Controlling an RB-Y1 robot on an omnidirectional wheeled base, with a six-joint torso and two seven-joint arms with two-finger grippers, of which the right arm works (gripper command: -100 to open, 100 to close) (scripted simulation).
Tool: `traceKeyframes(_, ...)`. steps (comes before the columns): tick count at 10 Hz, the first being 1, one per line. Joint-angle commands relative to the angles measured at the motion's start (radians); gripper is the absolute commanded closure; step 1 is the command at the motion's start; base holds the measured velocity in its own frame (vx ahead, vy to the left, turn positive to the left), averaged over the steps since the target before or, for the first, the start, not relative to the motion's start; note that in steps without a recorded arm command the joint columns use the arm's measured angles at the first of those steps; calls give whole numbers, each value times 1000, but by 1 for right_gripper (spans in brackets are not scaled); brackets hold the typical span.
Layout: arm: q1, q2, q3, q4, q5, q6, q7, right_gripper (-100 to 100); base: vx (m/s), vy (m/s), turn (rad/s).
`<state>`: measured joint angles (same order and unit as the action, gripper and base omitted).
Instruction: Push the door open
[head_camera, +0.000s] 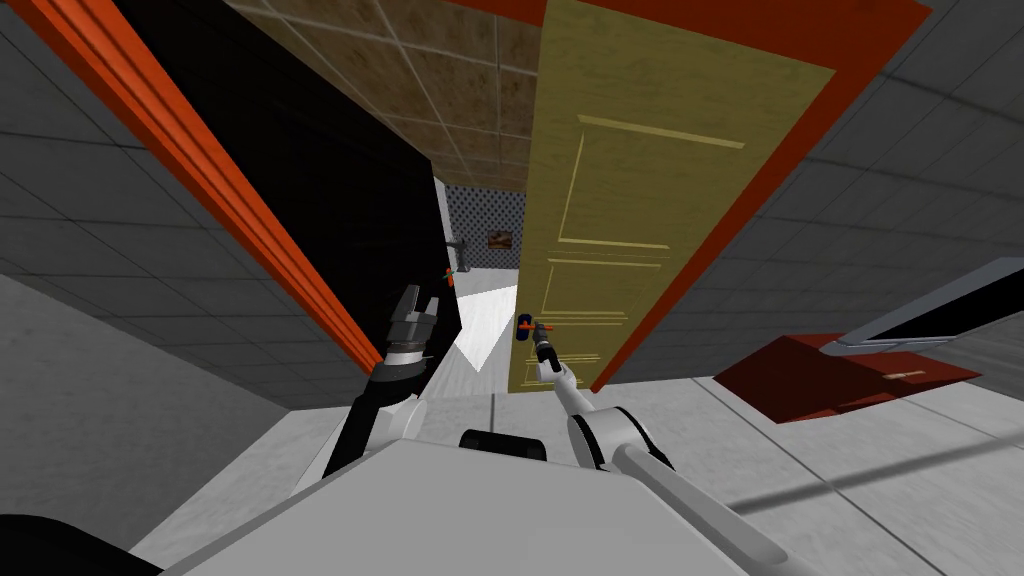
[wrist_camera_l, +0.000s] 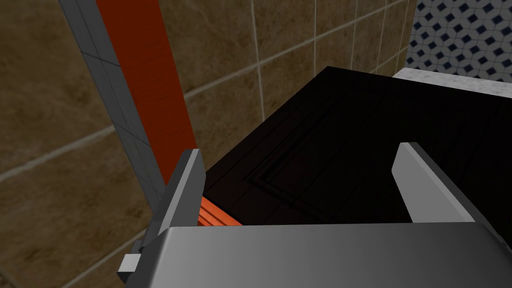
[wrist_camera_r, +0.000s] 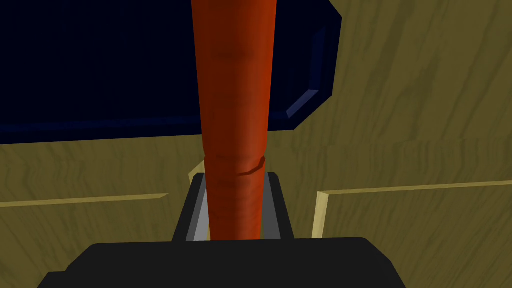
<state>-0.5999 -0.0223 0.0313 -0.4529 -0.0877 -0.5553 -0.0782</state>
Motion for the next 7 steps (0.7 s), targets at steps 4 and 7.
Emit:
traceKeyframes(4, 3, -23, -22, 0, -10, 0, 9, 100, 125, 76, -37)
traceKeyframes(7, 5, -36, -38, 1, -17, 0, 15, 100, 68, 29, -7)
